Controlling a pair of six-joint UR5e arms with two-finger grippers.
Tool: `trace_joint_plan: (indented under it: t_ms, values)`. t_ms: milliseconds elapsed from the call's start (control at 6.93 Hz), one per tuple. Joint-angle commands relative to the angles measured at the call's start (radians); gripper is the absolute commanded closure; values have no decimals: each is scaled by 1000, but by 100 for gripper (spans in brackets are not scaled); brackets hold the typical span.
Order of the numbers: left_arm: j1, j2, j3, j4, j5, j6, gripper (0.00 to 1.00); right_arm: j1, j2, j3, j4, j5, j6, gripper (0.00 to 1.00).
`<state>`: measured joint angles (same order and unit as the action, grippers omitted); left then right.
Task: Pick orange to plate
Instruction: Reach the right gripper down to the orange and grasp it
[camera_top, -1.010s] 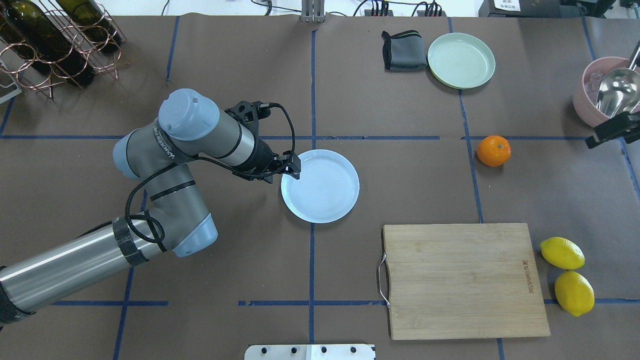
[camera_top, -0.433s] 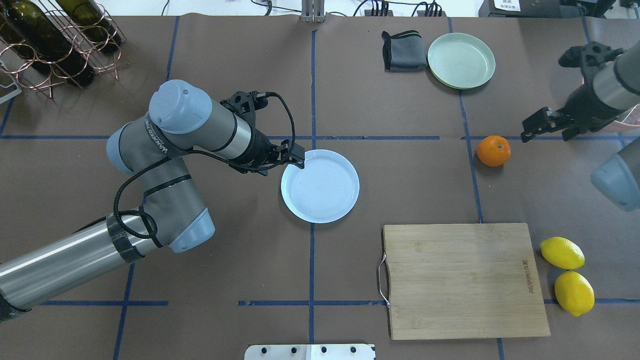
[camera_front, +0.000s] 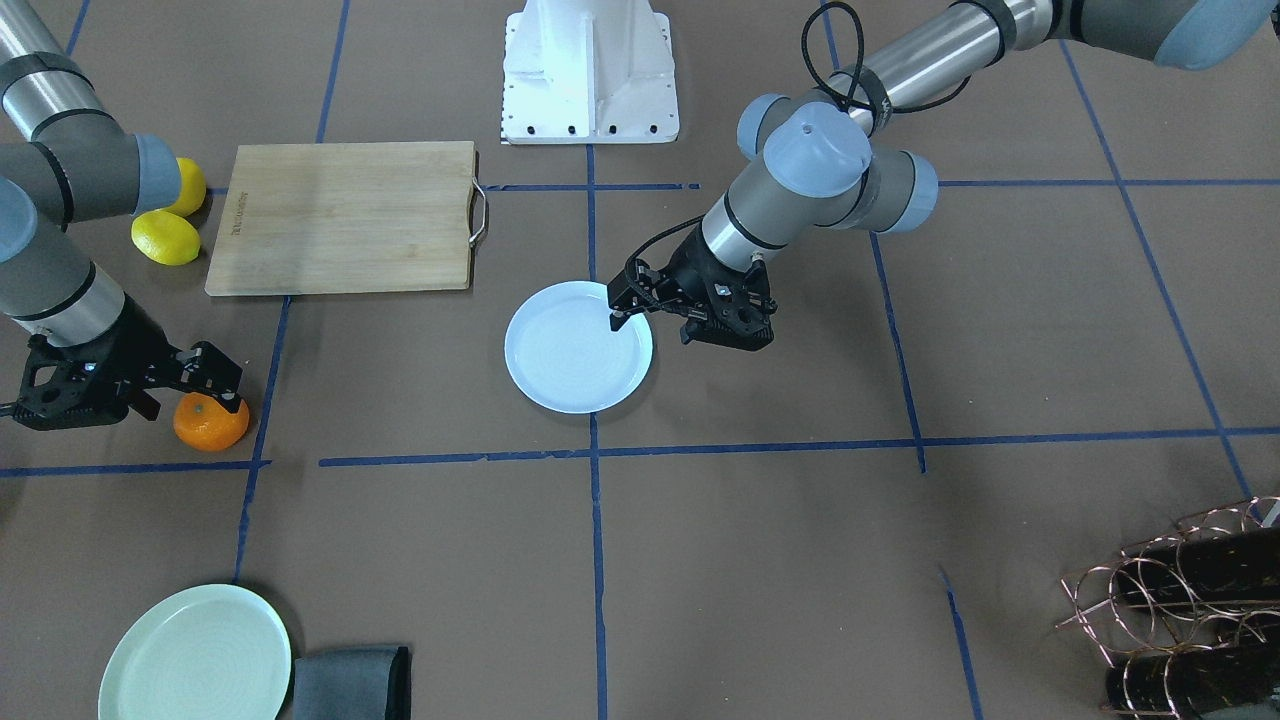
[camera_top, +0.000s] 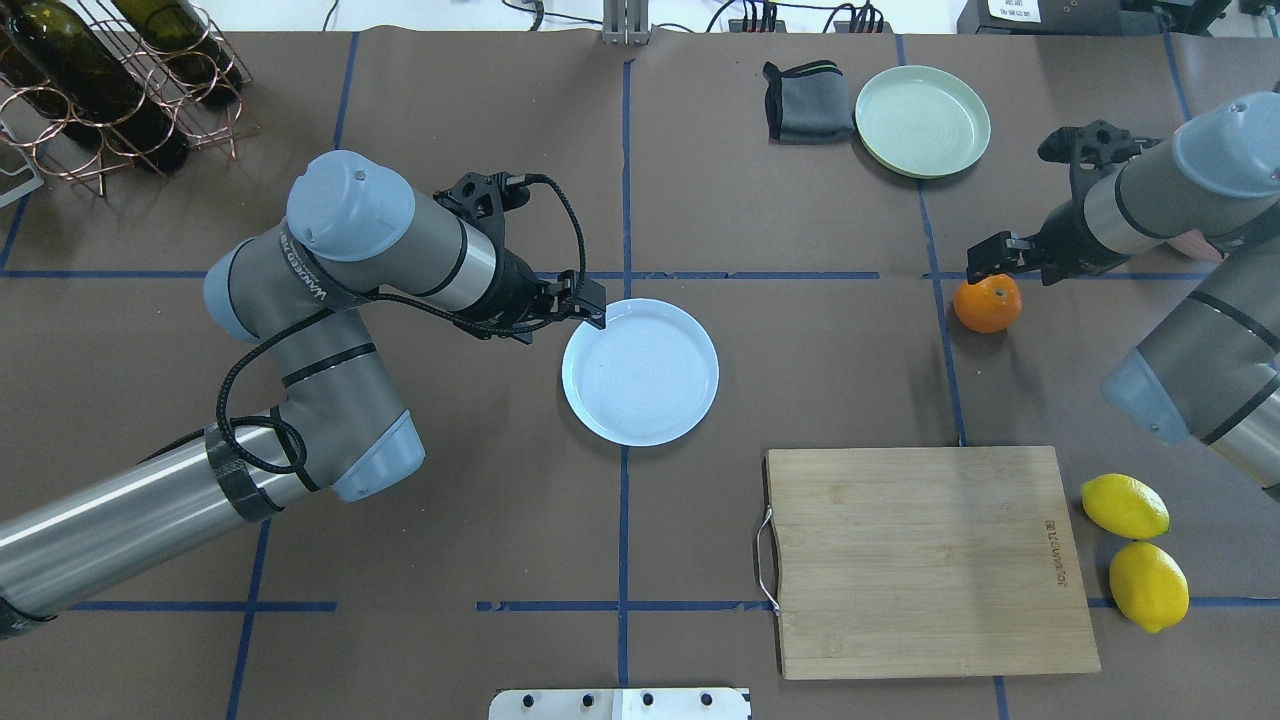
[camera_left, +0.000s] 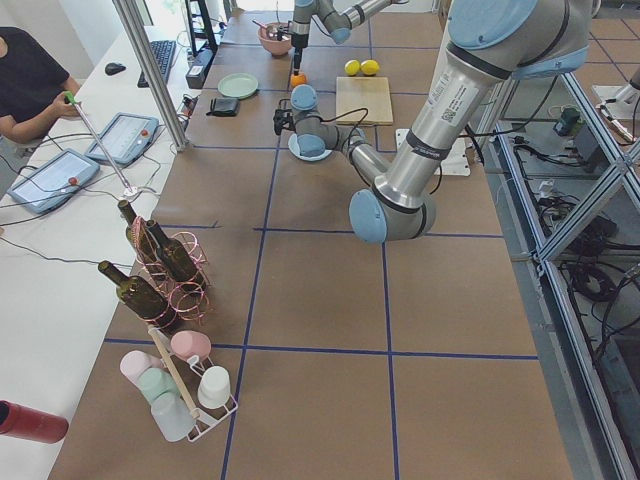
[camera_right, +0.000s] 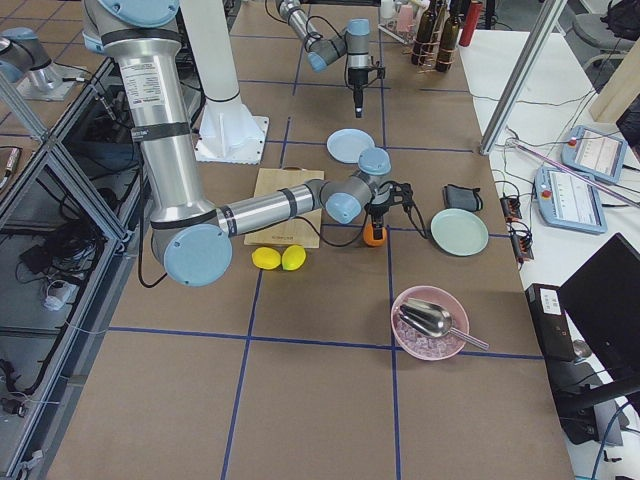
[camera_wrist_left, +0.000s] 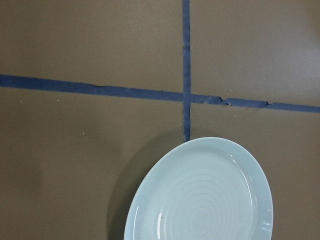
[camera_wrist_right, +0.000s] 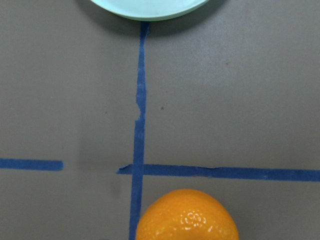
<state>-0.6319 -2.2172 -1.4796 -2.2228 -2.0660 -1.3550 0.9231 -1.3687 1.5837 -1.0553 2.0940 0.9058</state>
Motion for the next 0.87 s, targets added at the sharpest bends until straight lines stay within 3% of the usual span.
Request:
trace_joint_plan:
  t_ms: [0, 289, 433, 577, 722]
  values:
    - [0, 1, -1, -1, 3, 0, 1, -33, -1, -28, 9, -24, -1, 1]
    - [0, 1, -5, 0, 4, 0, 1, -64, 2, -40, 9, -77, -4, 1]
    - [0, 1, -5, 0, 4, 0, 1, -64, 2, -42, 9, -78, 2, 15]
    - [0, 1, -5, 0, 15, 0, 1, -64, 3, -39, 9, -78, 2, 70]
    - [-2, 2, -27, 0, 21, -1, 1, -64, 6, -24, 9, -75, 2, 100]
